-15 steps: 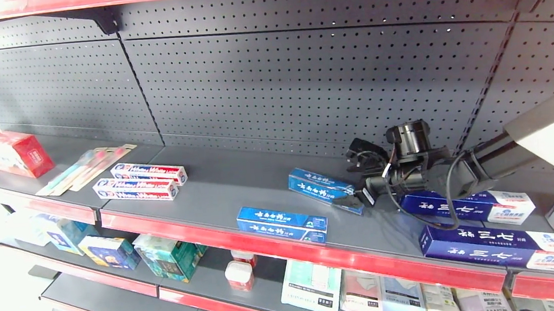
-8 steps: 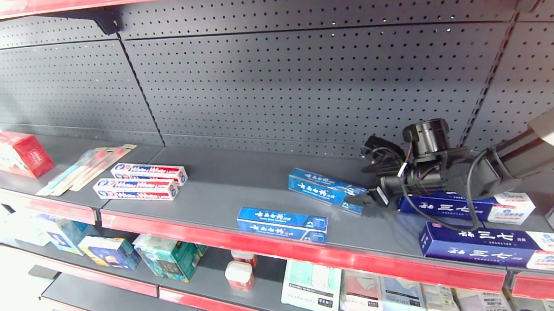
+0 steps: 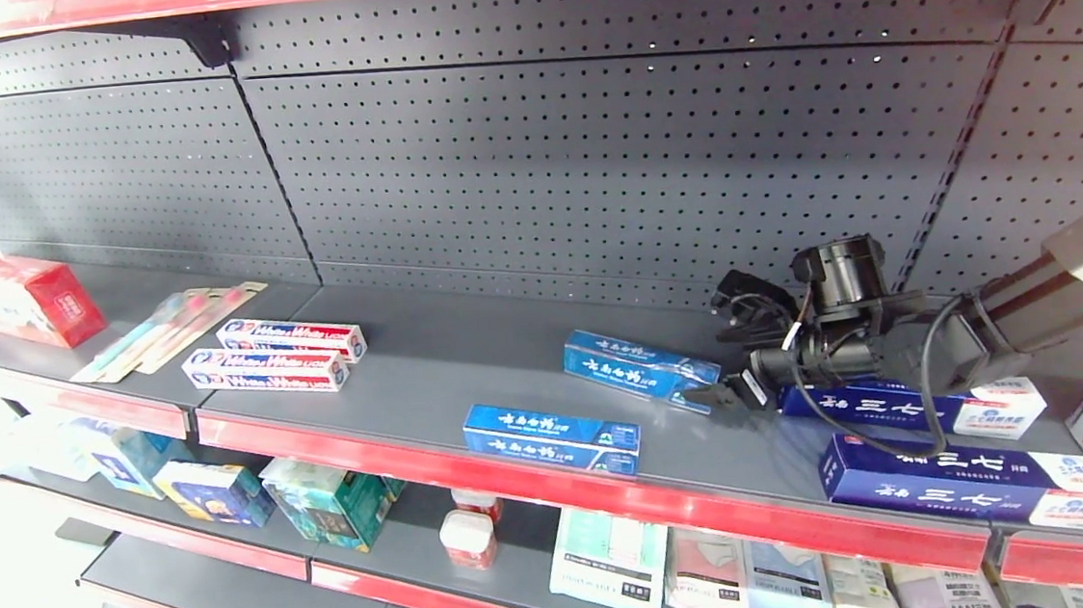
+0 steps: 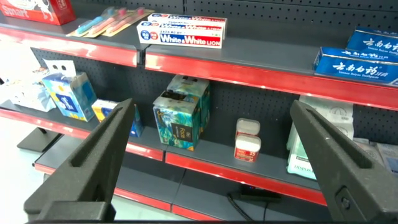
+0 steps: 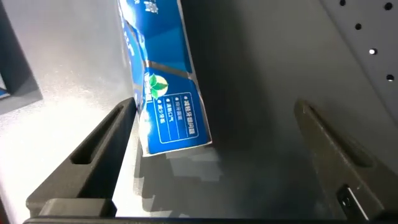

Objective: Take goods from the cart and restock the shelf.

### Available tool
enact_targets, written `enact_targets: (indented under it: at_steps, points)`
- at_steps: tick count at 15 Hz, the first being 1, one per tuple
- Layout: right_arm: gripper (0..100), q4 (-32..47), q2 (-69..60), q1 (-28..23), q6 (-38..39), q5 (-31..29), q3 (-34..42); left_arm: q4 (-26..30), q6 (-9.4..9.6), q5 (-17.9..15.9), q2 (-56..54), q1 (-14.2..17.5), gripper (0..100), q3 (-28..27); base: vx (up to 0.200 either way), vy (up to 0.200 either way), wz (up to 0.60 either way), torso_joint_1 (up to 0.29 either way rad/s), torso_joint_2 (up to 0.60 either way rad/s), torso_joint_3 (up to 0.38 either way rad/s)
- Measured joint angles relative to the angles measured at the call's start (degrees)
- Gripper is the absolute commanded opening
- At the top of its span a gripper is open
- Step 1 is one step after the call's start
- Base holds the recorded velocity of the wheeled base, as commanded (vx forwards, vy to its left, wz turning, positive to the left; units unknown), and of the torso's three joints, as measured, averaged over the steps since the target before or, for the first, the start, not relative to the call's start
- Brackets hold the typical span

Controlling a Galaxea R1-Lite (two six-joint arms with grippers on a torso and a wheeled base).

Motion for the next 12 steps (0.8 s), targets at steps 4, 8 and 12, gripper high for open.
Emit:
enact_targets:
  at_steps: [4,8,12]
  points:
    - [100,-0.1,0.4,0.0,0.0,-0.6,-0.7,0.0,0.00,0.0,0.0,0.0,100,0.0,0.000,0.000,0.00,0.000,0.00,0.000]
    - [100,-0.1,0.7,0.0,0.4,-1.8,-0.9,0.0,0.00,0.0,0.0,0.0,100,0.0,0.000,0.000,0.00,0.000,0.00,0.000]
    - [100,-0.1,0.7,0.0,0.6,-2.0,-0.8,0.0,0.00,0.0,0.0,0.0,100,0.0,0.000,0.000,0.00,0.000,0.00,0.000]
